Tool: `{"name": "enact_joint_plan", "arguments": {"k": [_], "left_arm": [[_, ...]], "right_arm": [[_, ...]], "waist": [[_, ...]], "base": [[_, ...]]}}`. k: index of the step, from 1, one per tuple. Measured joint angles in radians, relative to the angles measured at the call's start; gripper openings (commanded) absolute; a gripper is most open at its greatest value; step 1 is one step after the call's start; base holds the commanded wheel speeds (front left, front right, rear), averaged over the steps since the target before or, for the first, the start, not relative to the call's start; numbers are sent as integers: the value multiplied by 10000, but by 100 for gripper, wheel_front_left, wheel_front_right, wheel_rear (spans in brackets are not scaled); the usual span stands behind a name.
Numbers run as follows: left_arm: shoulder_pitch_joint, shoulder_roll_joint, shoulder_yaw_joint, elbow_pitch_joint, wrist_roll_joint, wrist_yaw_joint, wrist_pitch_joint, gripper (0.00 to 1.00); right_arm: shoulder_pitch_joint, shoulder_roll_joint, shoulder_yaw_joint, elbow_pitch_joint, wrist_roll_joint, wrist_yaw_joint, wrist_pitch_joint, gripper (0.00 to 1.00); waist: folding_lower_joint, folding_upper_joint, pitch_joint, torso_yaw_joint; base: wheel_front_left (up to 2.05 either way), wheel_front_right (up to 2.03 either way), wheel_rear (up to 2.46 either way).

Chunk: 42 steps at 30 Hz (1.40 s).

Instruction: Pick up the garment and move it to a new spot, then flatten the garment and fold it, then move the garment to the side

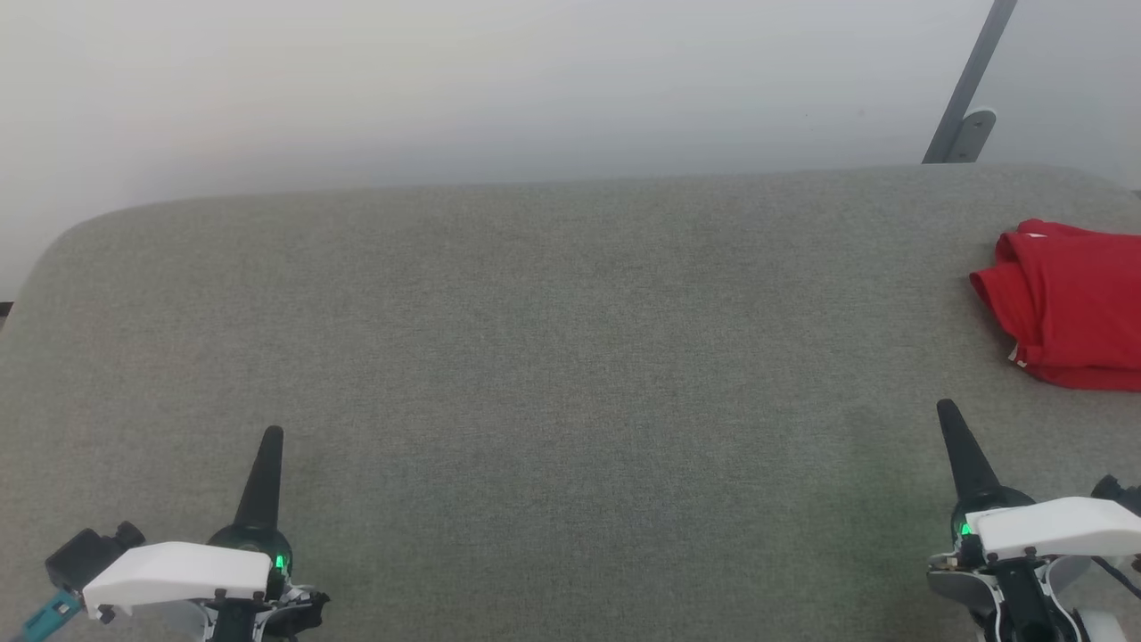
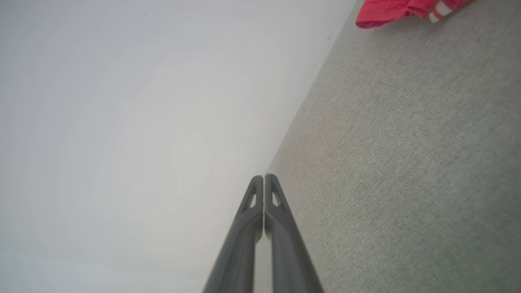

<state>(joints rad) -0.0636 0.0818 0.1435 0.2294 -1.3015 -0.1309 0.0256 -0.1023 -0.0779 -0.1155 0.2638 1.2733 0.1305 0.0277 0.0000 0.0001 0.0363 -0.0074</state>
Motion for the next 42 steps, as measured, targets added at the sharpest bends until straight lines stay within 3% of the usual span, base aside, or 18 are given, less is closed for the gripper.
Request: {"name": "enact_joint_plan", "arguments": {"k": [42], "left_arm": [[-385, -290, -274, 148, -2801, 0, 817, 0]], "right_arm": [[-23, 238, 6, -155, 3118, 0, 805, 0]], "waist": [[0, 0, -304, 67]], "base": [[0, 0, 0]]}}
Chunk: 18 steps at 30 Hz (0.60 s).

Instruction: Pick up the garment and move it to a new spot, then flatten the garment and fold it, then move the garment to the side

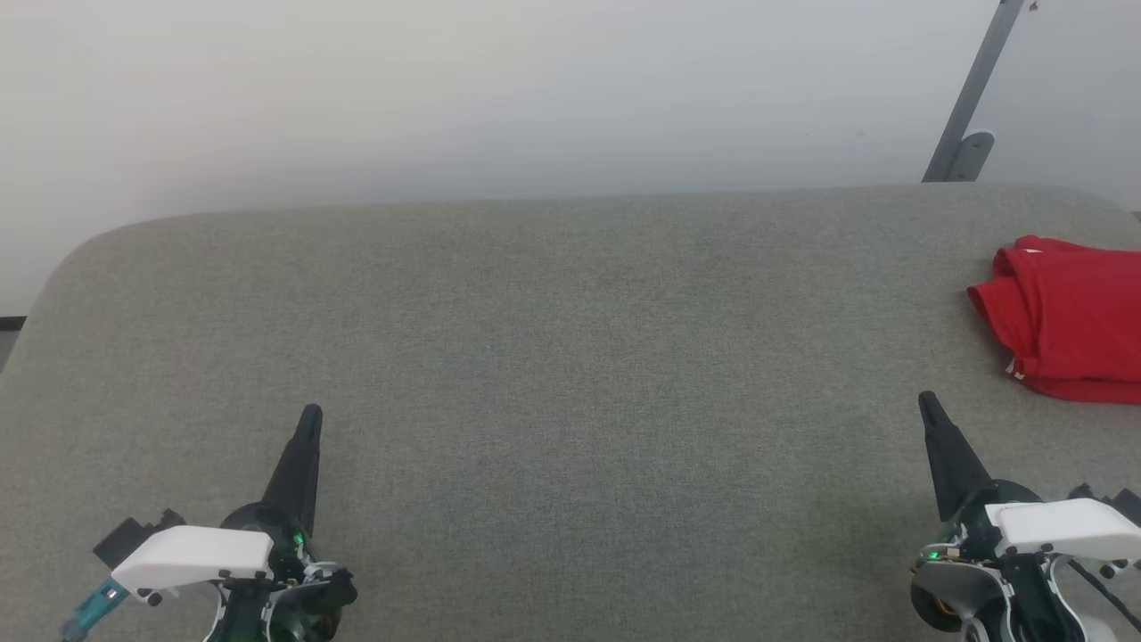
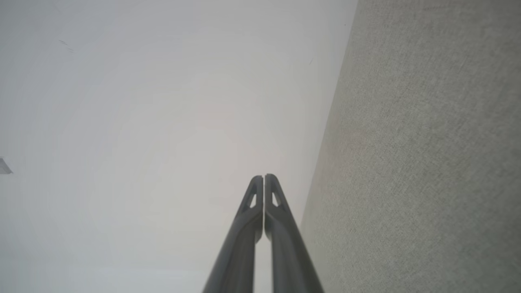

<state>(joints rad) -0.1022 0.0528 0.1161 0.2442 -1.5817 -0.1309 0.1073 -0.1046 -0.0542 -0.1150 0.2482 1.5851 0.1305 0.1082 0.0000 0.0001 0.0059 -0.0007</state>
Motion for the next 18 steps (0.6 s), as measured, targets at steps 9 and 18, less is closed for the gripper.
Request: {"name": "enact_joint_plan", "arguments": {"k": [9, 18], "left_arm": [[-9, -27, -29, 13, -295, 0, 71, 0], [-10, -27, -29, 13, -295, 0, 69, 0]], "right_arm": [[-6, 29, 6, -17, 257, 2, 63, 0], [-10, 29, 6, -17, 255, 0, 63, 0]], "waist": [[0, 0, -28, 7], [0, 0, -28, 6]], "base": [[0, 0, 0], [0, 0, 0]]}}
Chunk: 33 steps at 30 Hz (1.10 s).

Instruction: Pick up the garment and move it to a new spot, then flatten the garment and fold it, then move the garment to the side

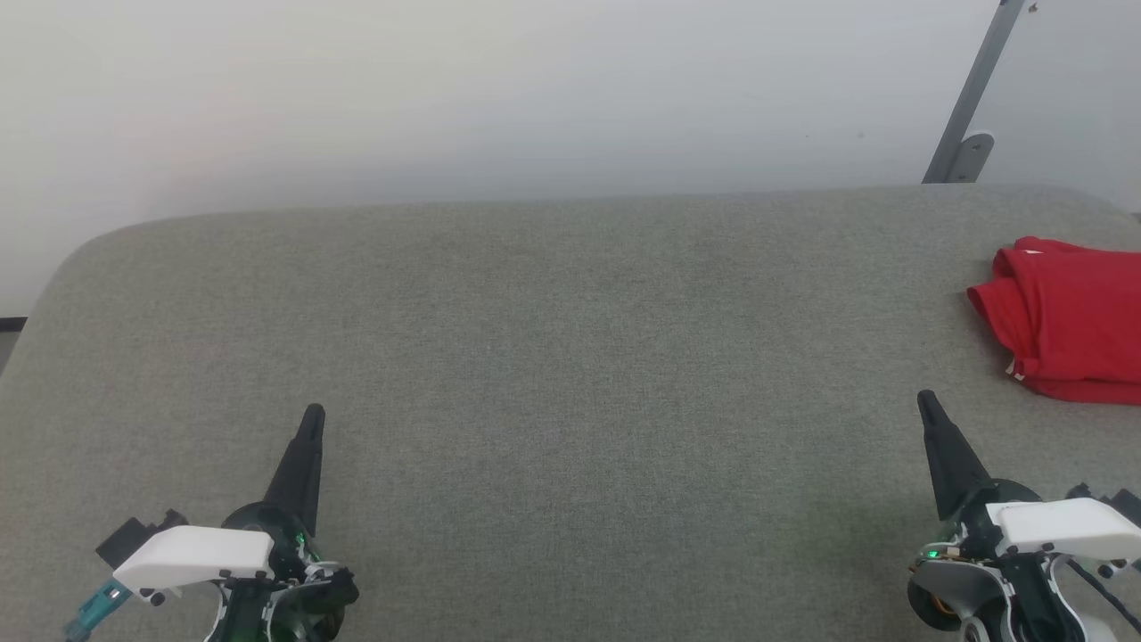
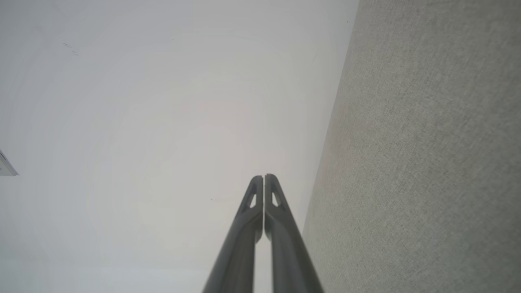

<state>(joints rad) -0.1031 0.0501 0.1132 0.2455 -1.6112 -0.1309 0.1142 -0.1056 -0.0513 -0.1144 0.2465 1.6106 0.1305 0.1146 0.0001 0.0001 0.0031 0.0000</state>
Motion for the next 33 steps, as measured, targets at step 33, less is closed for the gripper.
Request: {"name": "enact_joint_plan", "arguments": {"k": [33], "left_arm": [[-1, 0, 0, 0, 0, 0, 2, 0]], "right_arm": [[-3, 2, -2, 0, 2, 0, 0, 0]], "waist": [[0, 0, 0, 0]], "base": [[0, 0, 0]]}}
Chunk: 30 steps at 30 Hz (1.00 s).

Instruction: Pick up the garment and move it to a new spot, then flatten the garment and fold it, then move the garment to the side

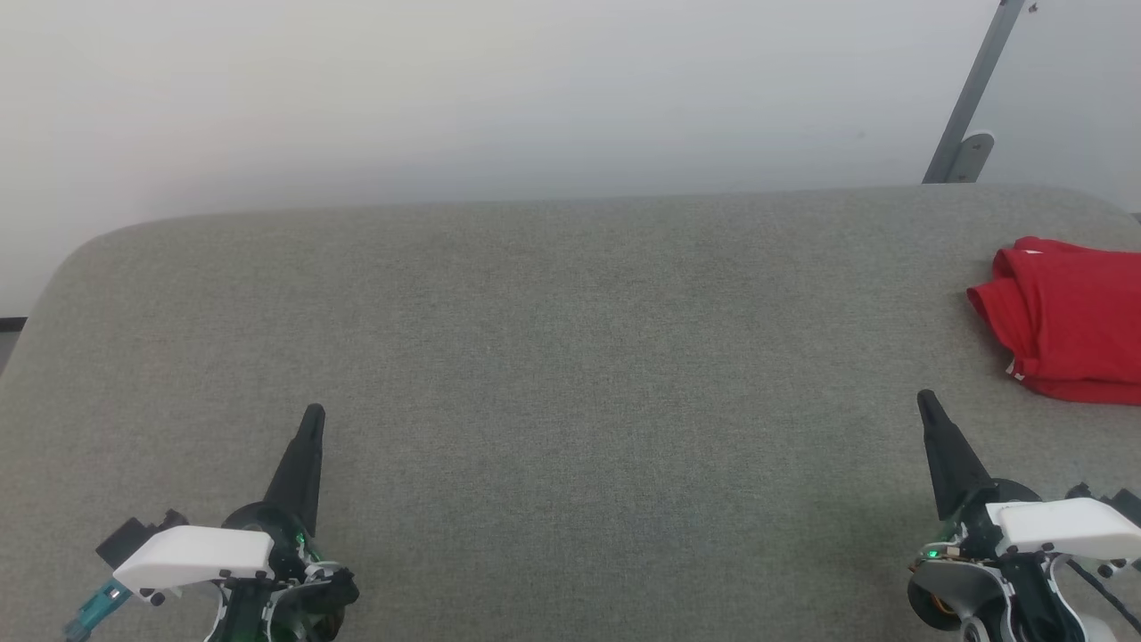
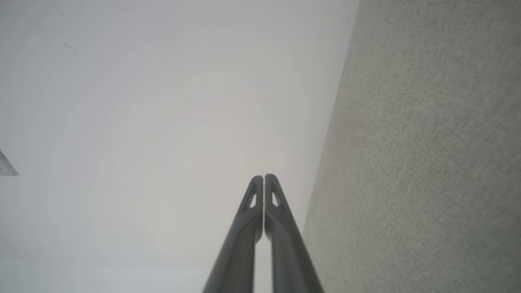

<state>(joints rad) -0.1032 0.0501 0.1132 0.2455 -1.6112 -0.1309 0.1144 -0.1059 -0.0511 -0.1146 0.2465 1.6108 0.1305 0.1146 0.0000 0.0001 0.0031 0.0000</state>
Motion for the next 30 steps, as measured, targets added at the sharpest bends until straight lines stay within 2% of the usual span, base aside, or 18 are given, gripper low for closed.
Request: {"name": "enact_joint_plan", "arguments": {"k": [30], "left_arm": [[0, 0, -2, 2, 0, 0, 0, 0]], "right_arm": [[0, 0, 6, -2, 0, 0, 0, 0]], "waist": [[0, 0, 0, 0]], "base": [[0, 0, 0]]}}
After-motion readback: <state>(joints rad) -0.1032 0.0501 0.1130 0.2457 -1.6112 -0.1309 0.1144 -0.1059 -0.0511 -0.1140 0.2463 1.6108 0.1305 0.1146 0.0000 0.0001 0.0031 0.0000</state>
